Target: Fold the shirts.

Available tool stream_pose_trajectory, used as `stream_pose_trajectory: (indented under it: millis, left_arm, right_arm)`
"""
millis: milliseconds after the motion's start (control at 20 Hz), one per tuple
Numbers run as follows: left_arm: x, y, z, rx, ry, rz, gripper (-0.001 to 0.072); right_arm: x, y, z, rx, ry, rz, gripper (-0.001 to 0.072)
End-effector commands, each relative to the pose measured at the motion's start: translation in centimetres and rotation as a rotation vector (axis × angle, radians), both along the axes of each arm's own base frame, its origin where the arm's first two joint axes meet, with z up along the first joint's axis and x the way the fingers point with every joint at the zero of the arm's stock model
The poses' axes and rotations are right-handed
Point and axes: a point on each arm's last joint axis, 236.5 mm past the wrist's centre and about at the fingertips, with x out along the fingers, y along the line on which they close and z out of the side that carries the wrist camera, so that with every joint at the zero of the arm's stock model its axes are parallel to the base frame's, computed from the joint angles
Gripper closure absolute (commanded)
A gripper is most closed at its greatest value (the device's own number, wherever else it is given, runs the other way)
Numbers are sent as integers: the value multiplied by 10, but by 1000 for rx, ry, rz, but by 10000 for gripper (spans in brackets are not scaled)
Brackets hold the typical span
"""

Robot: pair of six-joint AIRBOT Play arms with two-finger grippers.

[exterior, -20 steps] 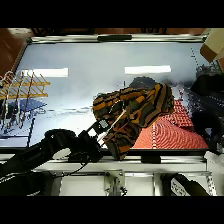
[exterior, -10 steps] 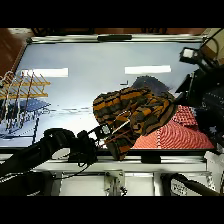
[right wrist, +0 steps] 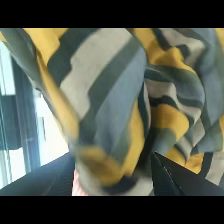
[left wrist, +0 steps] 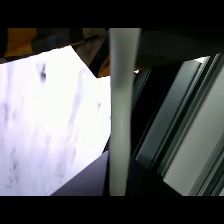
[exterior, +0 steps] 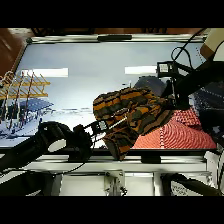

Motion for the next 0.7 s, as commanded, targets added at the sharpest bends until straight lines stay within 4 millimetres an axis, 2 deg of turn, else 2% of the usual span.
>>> stream_pose_trajectory:
  millis: [0,250,350,500,650]
  left_arm:
    - [6,0,10,-3,-27,-28,667]
    - [19,8,15,33,-86,-36,667]
    - [23,11,15,44,-100,-38,667]
    - [36,21,16,47,-109,-8,667]
    - [51,23,28,21,-129,6,667]
  right_arm:
    - [0,5,-7,-25,9,40,139]
    - [-7,8,-12,-9,50,42,141]
    - [-8,8,-13,-9,57,42,214]
    - [-9,11,-13,2,62,46,214]
    - [-17,11,-27,1,113,46,214]
